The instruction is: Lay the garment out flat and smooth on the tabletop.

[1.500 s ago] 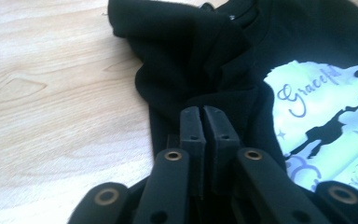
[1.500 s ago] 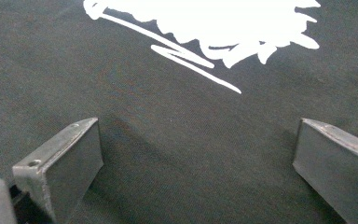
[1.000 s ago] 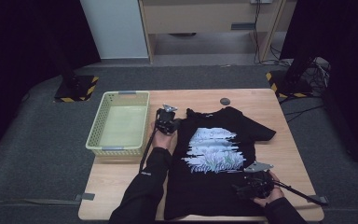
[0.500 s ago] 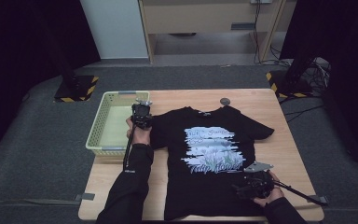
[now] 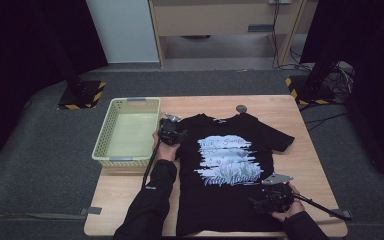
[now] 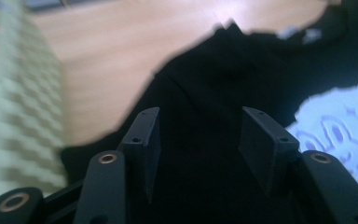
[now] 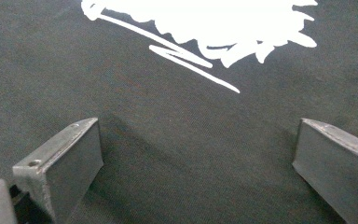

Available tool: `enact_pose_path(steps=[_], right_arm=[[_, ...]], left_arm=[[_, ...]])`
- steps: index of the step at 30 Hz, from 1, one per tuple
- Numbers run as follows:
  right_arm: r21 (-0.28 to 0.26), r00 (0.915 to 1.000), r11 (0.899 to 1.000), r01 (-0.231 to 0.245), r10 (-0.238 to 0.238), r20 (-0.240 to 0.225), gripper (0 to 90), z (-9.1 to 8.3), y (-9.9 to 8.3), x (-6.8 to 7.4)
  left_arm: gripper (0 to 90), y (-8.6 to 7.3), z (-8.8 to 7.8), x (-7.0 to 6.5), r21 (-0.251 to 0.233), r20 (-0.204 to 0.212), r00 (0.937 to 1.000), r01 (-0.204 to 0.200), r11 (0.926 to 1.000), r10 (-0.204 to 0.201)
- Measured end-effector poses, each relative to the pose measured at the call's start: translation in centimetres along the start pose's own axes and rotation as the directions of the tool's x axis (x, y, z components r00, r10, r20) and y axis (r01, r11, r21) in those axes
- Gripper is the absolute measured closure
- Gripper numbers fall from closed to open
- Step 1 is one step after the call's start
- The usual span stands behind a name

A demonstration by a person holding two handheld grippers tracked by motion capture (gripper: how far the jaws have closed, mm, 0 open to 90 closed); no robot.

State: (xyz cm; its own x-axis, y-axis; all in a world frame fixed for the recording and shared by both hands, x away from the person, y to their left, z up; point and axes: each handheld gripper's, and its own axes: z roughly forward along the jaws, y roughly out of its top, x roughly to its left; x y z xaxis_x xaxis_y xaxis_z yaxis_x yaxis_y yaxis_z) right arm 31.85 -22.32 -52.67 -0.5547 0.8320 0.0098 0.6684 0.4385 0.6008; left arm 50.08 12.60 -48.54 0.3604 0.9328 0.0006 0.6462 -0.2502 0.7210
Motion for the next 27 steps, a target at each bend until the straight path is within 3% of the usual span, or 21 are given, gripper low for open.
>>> enact_pose_path(steps=[3, 8, 18, 27], right_arm=[[0.000, 1.0000, 1.000, 0.000, 0.000, 0.000, 2.1, 0.0, 0.0, 0.0], [0.000, 1.0000, 1.000, 0.001, -0.001, 0.000, 2.1, 0.0, 0.0, 0.0], [0.001, 1.0000, 1.000, 0.007, -0.007, -0.004, 1.0, 0.1, 0.1, -0.1], [0.003, 0.9999, 1.000, 0.010, -0.010, -0.008, 0.9, 0.2, 0.1, -0.1]], left_arm=[[47.4, -0.8, 1.5, -0.7, 0.045, 0.017, 0.9999, 0.001, 0.9990, -0.001], [46.5, -1.8, 3.1, -1.4, 0.090, 0.002, 0.9997, -0.024, 0.9957, 0.024], [46.9, -2.0, 3.8, -1.1, 0.051, -0.016, 0.9998, -0.008, 0.9987, 0.008], [43.2, -1.7, 3.7, -0.9, 0.072, -0.008, 0.9999, 0.010, 0.9974, -0.009]])
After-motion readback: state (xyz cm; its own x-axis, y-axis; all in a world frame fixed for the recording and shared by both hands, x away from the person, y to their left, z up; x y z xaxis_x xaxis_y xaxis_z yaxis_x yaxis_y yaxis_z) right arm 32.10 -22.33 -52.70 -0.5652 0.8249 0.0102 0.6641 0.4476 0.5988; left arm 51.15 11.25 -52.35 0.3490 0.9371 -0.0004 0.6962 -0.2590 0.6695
